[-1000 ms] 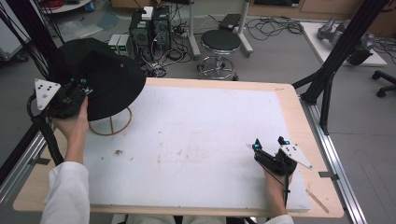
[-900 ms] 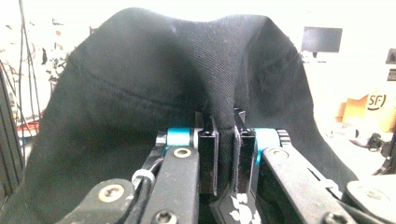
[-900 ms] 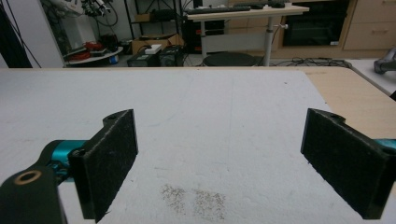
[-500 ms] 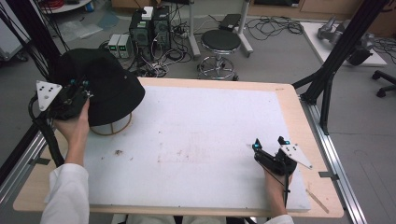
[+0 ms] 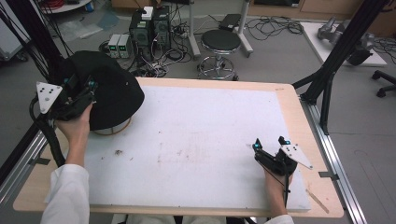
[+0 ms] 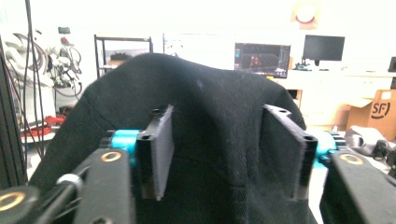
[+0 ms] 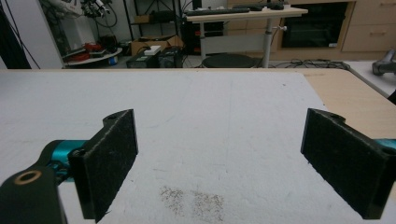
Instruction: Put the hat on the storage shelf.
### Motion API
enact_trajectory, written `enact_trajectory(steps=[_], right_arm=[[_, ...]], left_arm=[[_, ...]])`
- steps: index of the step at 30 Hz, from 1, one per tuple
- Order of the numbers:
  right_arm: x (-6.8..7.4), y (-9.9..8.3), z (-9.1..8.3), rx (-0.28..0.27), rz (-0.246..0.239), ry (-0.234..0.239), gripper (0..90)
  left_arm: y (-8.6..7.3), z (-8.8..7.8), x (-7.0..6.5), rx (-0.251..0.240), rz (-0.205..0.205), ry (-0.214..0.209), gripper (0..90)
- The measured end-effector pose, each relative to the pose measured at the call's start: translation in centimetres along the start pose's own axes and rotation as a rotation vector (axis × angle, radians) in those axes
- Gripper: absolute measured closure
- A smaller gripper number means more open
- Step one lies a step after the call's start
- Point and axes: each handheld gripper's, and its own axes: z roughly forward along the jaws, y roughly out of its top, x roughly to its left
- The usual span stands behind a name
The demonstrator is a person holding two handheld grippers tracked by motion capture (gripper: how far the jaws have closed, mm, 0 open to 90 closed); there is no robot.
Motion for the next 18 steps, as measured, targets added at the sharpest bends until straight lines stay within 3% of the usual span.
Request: enact_trajectory(steps=[8,18], right_arm=[[0.0,0.0,0.0,-0.003,-0.005,0.002,10.2],[0.1,0.0,-0.1,-0.005,-0.006,-0.003,10.2]], left_arm=[[0.1,-0.2,-0.2,0.011,0.001,0.006,31.1],[0.5,-1.3,-1.3,-0.013,0.029,-0.019,28.4]])
